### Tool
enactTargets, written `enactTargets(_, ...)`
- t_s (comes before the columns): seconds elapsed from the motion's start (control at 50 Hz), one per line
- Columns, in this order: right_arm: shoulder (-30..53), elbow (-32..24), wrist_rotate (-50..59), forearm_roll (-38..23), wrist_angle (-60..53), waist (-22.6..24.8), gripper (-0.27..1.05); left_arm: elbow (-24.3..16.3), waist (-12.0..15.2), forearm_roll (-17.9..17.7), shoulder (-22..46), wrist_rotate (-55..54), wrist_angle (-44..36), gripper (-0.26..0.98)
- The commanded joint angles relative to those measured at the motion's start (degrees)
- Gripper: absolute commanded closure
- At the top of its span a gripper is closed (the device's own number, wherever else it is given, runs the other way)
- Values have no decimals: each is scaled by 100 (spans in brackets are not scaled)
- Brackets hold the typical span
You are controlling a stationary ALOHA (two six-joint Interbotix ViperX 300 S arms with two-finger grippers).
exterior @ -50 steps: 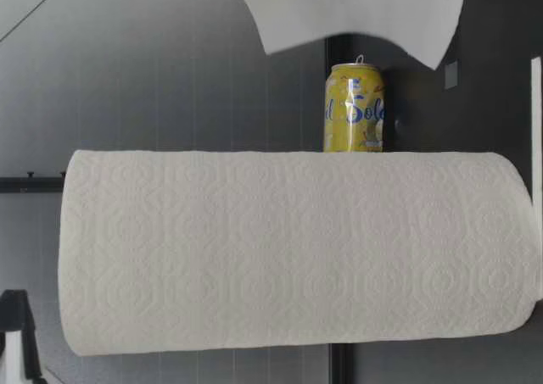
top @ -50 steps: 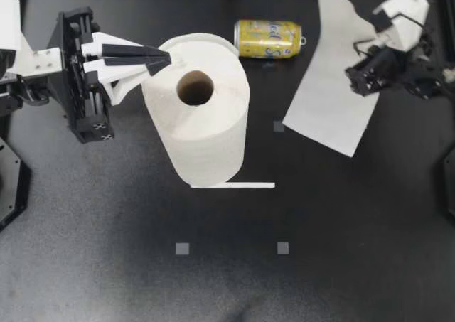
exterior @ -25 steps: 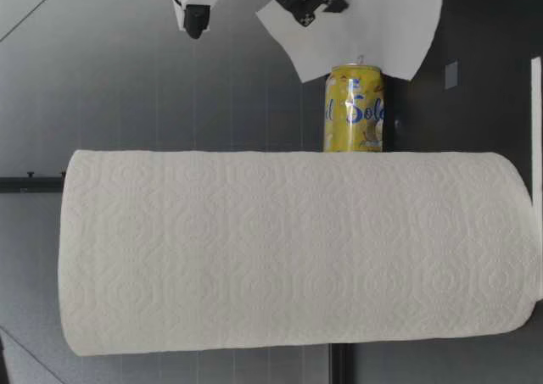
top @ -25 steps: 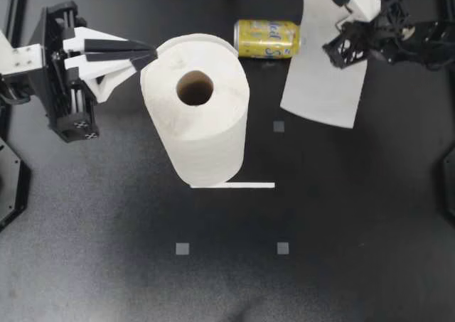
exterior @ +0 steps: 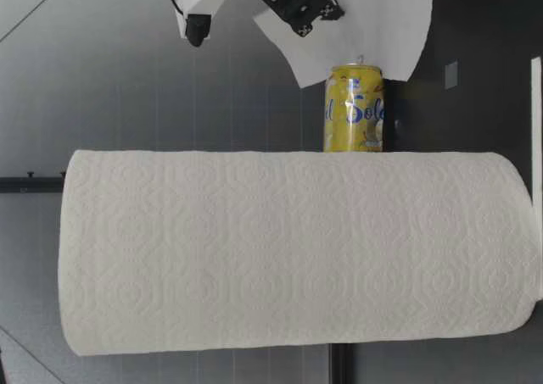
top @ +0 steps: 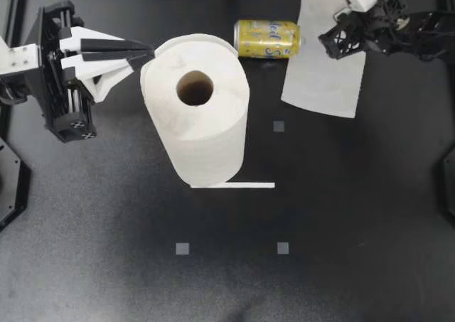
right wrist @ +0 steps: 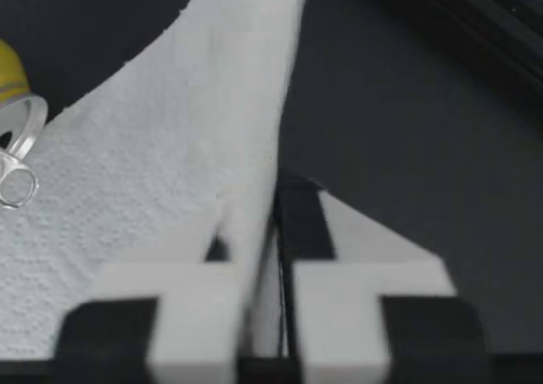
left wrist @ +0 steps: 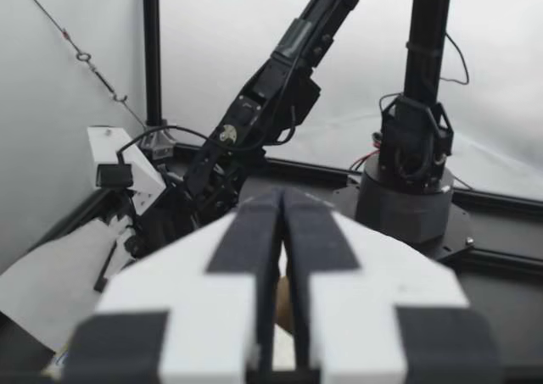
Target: Pick up a piece of paper towel and place it on the spilled liquid.
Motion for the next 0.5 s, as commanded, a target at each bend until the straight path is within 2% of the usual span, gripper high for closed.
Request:
enactTargets(0.0, -70, -114, 0, 26, 70, -44, 47, -79, -9, 9, -44, 9, -18, 60)
enactTargets(0.1, -114, -105, -44, 123, 299, -44, 25, -79, -9, 9, -44, 9, -26, 60)
enactTargets(0.2, -123, -53, -79, 141, 721, -44, 11, -88, -9, 9, -44, 9, -26, 60)
enactTargets(0.3, -149, 35, -158, 167, 1072, -35, 10, -88, -9, 0, -44, 9, -18, 60)
enactTargets(0.48, -360, 158, -747, 624, 1608, -35, 10, -88, -9, 9, -44, 18, -18, 60)
